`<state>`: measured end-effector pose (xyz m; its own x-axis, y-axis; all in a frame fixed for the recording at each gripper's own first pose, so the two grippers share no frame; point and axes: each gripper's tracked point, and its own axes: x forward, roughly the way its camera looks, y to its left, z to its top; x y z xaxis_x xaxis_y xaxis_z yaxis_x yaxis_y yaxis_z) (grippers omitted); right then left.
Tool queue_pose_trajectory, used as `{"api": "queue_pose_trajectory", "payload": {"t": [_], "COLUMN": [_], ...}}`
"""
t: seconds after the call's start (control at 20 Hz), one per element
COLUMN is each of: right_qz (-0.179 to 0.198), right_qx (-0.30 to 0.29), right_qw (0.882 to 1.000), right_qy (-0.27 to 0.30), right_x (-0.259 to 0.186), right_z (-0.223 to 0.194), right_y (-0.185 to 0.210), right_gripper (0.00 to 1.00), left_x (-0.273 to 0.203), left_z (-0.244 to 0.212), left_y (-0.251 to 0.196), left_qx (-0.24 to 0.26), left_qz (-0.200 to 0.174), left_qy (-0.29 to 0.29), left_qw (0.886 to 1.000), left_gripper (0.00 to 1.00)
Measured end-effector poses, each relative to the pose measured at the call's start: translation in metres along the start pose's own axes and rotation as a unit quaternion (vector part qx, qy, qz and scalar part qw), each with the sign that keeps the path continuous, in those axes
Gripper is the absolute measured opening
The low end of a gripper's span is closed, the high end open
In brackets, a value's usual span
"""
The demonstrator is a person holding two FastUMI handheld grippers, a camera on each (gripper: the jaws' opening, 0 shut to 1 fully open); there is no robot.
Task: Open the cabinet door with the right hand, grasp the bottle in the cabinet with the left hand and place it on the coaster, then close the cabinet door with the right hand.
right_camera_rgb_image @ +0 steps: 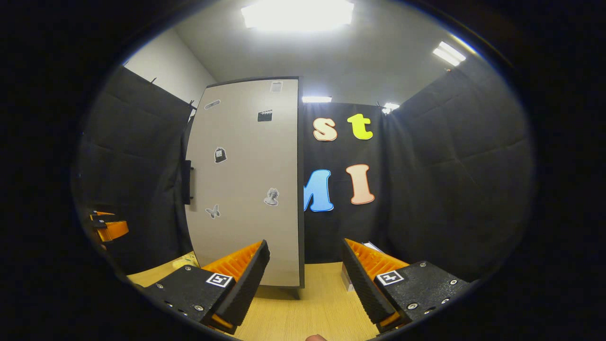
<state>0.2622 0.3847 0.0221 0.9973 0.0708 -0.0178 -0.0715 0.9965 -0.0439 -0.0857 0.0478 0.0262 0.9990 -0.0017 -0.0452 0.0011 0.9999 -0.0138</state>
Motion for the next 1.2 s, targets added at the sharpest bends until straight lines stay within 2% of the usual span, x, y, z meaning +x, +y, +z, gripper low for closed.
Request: {"api": "queue_pose_trajectory", "payload": {"t": [0.35, 0.4, 0.5, 0.55, 0.6, 0.8, 0.95, 1.0, 1.1, 1.15, 1.2], "right_qz": [0.002, 0.002, 0.004, 0.004, 0.004, 0.002, 0.001, 0.000, -0.001, -0.001, -0.001], "right_qx": [0.001, 0.001, 0.001, 0.000, -0.001, 0.000, 0.001, 0.003, 0.003, 0.003, 0.002], "right_qw": [1.000, 1.000, 1.000, 1.000, 1.000, 1.000, 1.000, 1.000, 1.000, 1.000, 1.000], "right_qy": [-0.006, -0.008, -0.010, -0.012, -0.013, -0.019, -0.019, -0.020, -0.024, -0.024, -0.024], "right_x": [0.001, 0.002, 0.002, 0.002, 0.001, 0.000, -0.001, -0.002, -0.004, -0.005, -0.006], "right_z": [0.003, 0.003, 0.004, 0.005, 0.006, 0.007, 0.007, 0.008, 0.010, 0.009, 0.009], "right_y": [0.003, 0.004, 0.004, 0.004, 0.004, 0.003, 0.001, 0.000, 0.000, 0.000, -0.001], "right_gripper": [0.94, 0.94, 0.94, 0.94, 0.94, 0.94, 0.94, 0.94, 0.94, 0.94, 0.94], "left_x": [0.001, 0.001, 0.001, 0.001, 0.001, 0.001, 0.001, 0.001, 0.001, 0.001, 0.001], "left_z": [0.001, 0.002, 0.002, 0.002, 0.001, 0.003, 0.003, 0.003, 0.004, 0.004, 0.004], "left_y": [0.001, 0.001, 0.002, 0.002, 0.002, 0.002, 0.003, 0.003, 0.003, 0.003, 0.003], "left_qx": [-0.002, -0.003, -0.002, -0.003, -0.003, 0.001, 0.003, 0.002, 0.003, 0.003, 0.003], "left_qz": [0.002, 0.003, 0.007, 0.008, 0.008, 0.010, 0.010, 0.010, 0.010, 0.010, 0.010], "left_qy": [-0.003, -0.004, -0.005, -0.006, -0.006, -0.009, -0.013, -0.014, -0.015, -0.015, -0.017], "left_qw": [1.000, 1.000, 1.000, 1.000, 1.000, 1.000, 1.000, 1.000, 1.000, 1.000, 1.000], "left_gripper": [0.77, 0.80, 0.80, 0.77, 0.80, 0.77, 0.77, 0.80, 0.77, 0.80, 0.77]}}
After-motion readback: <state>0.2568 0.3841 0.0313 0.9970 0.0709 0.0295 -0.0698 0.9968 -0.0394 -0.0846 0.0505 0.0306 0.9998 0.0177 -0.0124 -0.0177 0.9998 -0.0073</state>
